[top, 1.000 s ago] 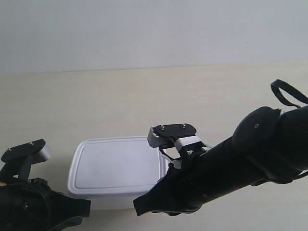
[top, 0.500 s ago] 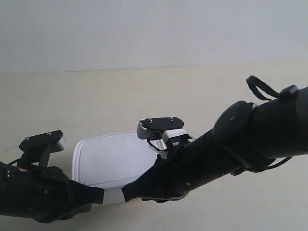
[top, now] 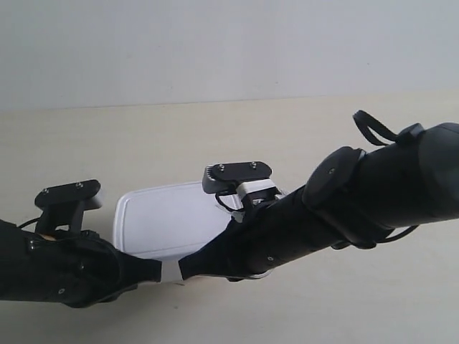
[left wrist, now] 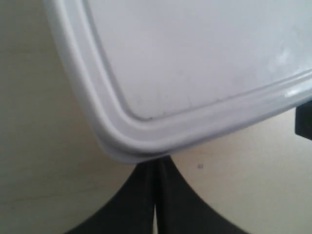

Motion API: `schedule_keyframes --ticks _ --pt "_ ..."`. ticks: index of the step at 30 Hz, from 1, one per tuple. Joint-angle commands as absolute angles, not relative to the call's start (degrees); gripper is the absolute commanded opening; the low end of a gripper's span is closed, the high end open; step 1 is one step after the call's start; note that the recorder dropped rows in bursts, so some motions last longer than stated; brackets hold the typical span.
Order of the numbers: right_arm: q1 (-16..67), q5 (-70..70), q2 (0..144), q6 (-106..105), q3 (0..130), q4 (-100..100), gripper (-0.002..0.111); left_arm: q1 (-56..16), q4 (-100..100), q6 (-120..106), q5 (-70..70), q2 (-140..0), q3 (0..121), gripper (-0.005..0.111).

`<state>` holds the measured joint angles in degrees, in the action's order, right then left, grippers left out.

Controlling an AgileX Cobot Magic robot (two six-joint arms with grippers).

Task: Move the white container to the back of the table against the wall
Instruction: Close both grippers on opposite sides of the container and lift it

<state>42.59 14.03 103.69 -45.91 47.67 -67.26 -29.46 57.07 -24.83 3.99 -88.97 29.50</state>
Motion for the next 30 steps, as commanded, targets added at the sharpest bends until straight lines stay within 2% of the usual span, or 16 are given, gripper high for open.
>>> schedule_keyframes --ticks 1,6,19,30 --pt "42.7 12.9 104.8 -46.3 49.9 -66.7 0.0 -29.6 57.1 -25.5 2.2 -90.1 31.8 0.0" --pt "42.7 10.1 104.9 -46.3 51.3 -66.7 0.0 -29.5 56.5 -26.8 0.7 -92.4 34.6 0.0" --pt "42.7 9.3 107.7 -46.5 55.5 -65.5 0.0 -22.3 54.5 -26.8 1.3 -95.8 38.6 0.0" --pt "42.7 8.2 112.4 -46.5 59.9 -65.5 0.0 -22.1 52.9 -27.3 1.2 -99.6 42.0 0.0"
